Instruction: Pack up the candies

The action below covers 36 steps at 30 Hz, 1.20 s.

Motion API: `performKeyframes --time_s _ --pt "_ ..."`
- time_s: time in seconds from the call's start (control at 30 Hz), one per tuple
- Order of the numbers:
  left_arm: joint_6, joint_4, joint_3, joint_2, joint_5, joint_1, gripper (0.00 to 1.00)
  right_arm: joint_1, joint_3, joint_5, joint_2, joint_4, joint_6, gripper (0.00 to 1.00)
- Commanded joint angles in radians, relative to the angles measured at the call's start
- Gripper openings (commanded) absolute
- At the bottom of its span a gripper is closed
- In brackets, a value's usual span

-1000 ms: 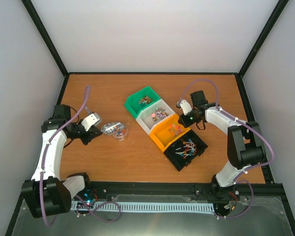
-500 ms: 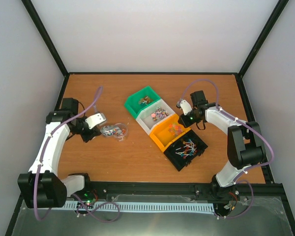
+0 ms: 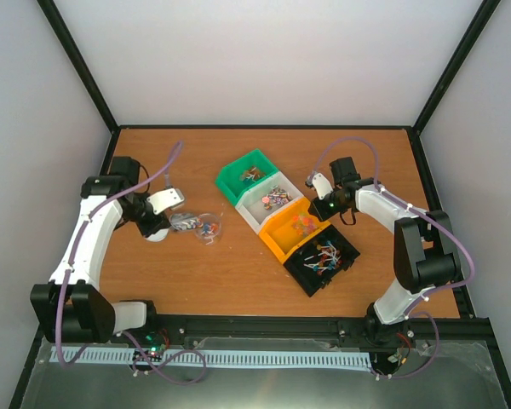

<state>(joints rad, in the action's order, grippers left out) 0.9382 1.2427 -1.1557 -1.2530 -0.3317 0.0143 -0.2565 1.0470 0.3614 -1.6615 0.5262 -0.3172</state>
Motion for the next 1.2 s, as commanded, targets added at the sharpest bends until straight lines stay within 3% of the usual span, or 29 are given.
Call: performKeyframes --time_s 0.0,0.4,0.6,0.93,1.17 --pt "-0.009 0.058 -0.078 -0.021 0.047 -0.021 0.01 0.003 -0.010 -0.006 -0.026 0.033 -0.028 0.03" --pt "-0.009 0.102 -0.151 -0.059 0.150 -0.084 0.01 0.003 -0.010 -0.008 -0.022 0.034 -0.028 0.03" --pt "-0.047 0.088 -0.194 -0.048 0.091 -0.093 0.01 0.003 -0.008 0.000 -0.024 0.036 -0.027 0.03" --pt "-0.278 -0.019 -0.270 -0.093 0.104 -0.310 0.01 0.003 -0.009 0.007 -0.026 0.036 -0.027 0.03" --pt "-0.480 -0.086 -0.391 -0.248 0.145 -0.484 0.01 0.003 -0.013 0.013 -0.021 0.034 -0.026 0.03"
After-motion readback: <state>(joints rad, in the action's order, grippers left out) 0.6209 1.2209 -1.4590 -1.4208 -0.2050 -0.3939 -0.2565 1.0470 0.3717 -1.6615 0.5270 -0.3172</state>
